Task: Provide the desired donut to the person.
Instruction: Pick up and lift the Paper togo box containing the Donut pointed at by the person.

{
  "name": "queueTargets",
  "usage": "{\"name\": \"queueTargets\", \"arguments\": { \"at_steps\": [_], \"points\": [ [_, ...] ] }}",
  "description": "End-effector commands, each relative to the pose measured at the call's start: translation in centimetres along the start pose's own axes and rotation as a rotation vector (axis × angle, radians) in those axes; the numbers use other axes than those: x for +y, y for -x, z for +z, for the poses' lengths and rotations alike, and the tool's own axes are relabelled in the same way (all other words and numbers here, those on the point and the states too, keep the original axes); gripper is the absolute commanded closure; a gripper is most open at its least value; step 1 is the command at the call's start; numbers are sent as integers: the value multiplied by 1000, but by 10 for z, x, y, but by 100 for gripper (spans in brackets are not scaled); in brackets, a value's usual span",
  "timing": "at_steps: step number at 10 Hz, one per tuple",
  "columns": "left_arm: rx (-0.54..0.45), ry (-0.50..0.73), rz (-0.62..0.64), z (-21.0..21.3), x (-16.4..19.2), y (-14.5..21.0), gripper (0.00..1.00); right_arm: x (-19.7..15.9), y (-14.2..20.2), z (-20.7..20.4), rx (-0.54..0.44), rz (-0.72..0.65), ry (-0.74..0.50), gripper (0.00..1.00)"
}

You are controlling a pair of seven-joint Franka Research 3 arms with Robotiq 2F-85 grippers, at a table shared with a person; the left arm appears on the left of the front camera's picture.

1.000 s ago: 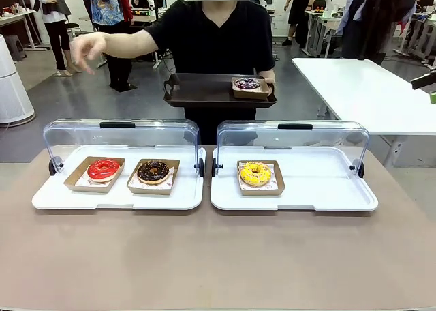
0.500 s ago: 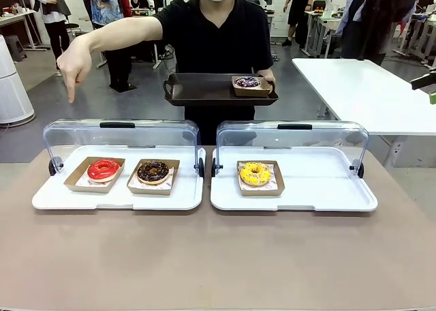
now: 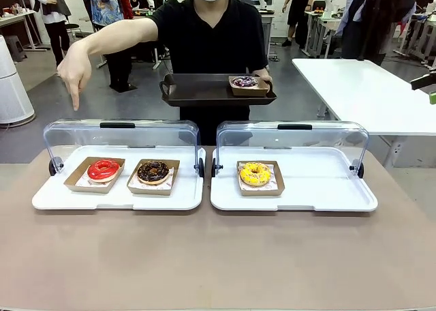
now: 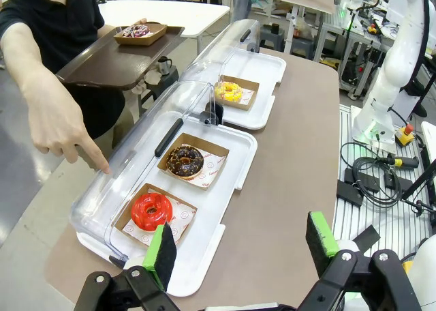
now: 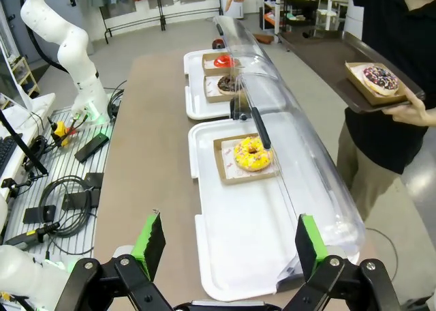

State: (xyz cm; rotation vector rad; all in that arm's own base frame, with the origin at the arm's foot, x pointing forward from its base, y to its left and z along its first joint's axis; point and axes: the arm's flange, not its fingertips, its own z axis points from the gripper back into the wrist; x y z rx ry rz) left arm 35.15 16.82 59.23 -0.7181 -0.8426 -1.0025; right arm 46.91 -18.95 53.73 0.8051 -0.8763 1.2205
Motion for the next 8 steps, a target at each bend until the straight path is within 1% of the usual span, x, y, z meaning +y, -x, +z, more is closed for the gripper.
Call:
{"name": "queueTargets", "arguments": {
  "at_steps": [1, 2, 3, 4, 5, 6, 7, 8],
  "points": [
    [0, 0, 0, 0, 0, 0, 0, 1, 1, 1, -7, 3, -9, 0],
    [91, 32, -84, -11, -11, -19, 0, 1, 1, 1, -7, 3, -9, 0],
    [279, 4, -195, -27, -18, -42, 0, 1, 1, 1, -7, 3, -9, 0],
    [519, -106, -287, -49, -14, -65, 0, 1, 1, 1, -7, 3, -9, 0],
    [684, -84, -342, -71, -14, -74, 0, 1, 1, 1, -7, 3, -9, 0],
    [903, -164, -405, -96, -17, -73, 0, 1, 1, 1, -7, 3, -9, 0],
    [1035, -154, -476, -121, -14, -70, 0, 1, 1, 1, -7, 3, -9, 0],
    [1108, -105, -514, -146, -4, -66, 0, 1, 1, 1, -7, 3, -9, 0]
  ]
}}
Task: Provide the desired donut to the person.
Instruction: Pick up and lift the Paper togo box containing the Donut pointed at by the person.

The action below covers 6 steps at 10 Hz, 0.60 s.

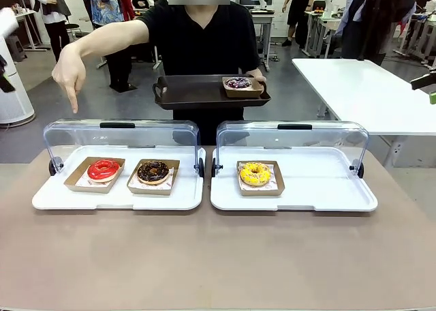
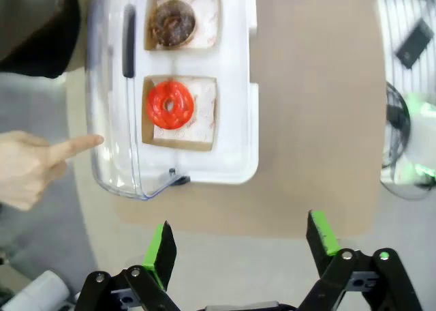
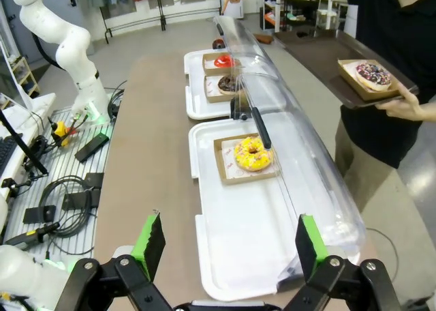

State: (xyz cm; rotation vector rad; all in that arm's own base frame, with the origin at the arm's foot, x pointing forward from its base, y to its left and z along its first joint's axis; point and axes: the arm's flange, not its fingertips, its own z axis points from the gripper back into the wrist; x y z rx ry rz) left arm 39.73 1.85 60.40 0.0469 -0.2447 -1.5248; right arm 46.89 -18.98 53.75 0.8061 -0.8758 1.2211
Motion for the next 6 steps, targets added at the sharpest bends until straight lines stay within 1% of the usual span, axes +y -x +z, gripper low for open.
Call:
{"name": "queueTargets", "arguments": {
  "at_steps": [1, 3, 4, 6],
  "points": [
    [234, 16, -76, -48, 7, -2, 0, 1, 1, 1, -7, 3, -8, 0],
    [228, 28, -76, -88, 4, -3, 0, 1, 1, 1, -7, 3, -8, 0],
    [199, 49, -79, -103, 4, -2, 0, 1, 1, 1, -7, 3, -8, 0],
    [113, 63, -81, -119, -1, -6, 0, 1, 1, 1, -7, 3, -8, 0]
  ]
}}
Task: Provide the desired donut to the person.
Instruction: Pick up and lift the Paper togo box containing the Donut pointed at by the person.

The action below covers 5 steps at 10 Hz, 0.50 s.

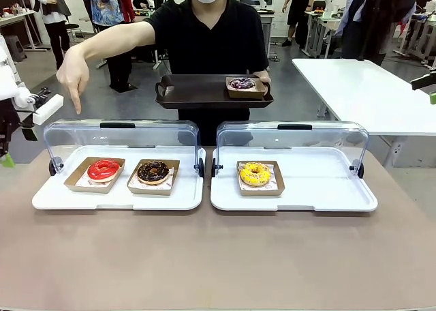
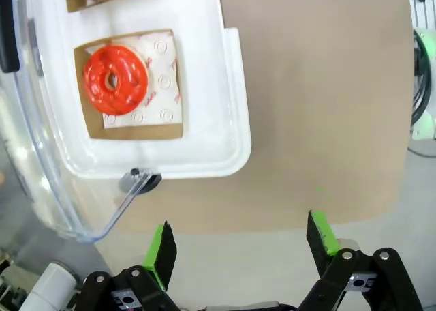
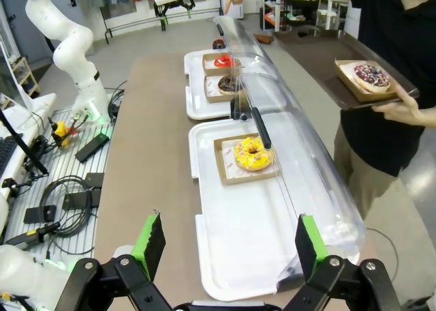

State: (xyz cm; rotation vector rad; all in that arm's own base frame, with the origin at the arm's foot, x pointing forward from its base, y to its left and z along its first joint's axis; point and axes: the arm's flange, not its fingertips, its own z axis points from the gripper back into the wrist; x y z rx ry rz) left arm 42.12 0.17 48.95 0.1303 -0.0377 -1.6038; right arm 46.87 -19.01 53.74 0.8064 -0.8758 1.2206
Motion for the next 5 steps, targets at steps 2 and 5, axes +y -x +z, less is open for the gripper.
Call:
{"name": "queueTargets", "arguments": {
  "at_steps": [2, 5],
  "points": [
    [-116, -20, -5, -17, -1, -11, 0, 1, 1, 1, -6, 4, -8, 0],
    [-178, -5, -20, -27, 3, -8, 0, 1, 1, 1, -6, 4, -8, 0]
  ]
}}
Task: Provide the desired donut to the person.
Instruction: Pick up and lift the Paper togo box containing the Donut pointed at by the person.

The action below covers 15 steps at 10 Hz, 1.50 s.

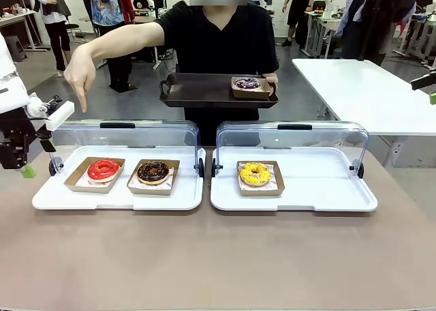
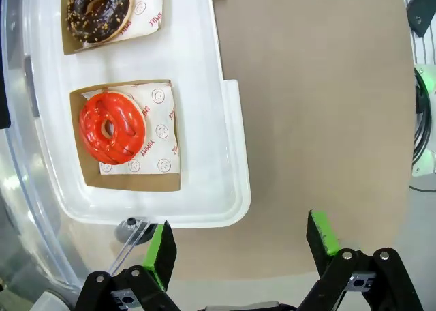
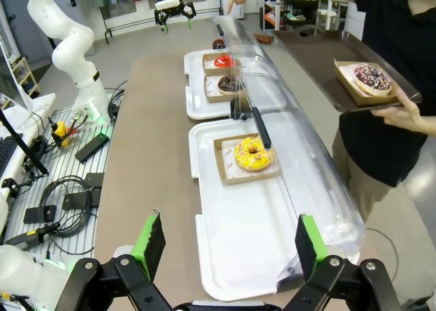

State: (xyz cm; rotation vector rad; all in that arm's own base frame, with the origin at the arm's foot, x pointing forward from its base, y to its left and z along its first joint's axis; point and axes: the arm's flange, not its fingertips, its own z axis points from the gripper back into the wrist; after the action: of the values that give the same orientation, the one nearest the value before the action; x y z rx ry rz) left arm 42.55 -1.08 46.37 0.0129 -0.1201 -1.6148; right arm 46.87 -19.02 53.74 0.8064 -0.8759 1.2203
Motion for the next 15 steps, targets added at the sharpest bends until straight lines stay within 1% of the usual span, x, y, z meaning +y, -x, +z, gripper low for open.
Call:
{"name": "queueTargets", "arguments": {
  "at_steps": [1, 6, 7, 8, 9, 11, 13, 15],
  "points": [
    [17, -2, 5, 4, -2, -2, 0, 1, 1, 1, -6, 4, -8, 0],
    [17, -2, 5, 4, -2, -2, 0, 1, 1, 1, -6, 4, -8, 0],
    [5, -3, -4, 1, 0, -1, 0, 1, 1, 1, -6, 4, -8, 0],
    [-19, 29, 0, -11, 11, 4, 0, 1, 1, 1, -6, 4, -8, 0],
    [-26, 33, -1, -22, 21, 8, 0, 1, 1, 1, -6, 4, -8, 0],
    [0, 19, -21, -41, 45, 12, 0, 1, 1, 1, -6, 4, -8, 0],
    [-8, 37, -24, -69, 53, 12, 0, 1, 1, 1, -6, 4, -8, 0],
    [11, 26, -26, -96, 62, 12, 0, 1, 1, 1, -6, 4, -8, 0]
  ]
}}
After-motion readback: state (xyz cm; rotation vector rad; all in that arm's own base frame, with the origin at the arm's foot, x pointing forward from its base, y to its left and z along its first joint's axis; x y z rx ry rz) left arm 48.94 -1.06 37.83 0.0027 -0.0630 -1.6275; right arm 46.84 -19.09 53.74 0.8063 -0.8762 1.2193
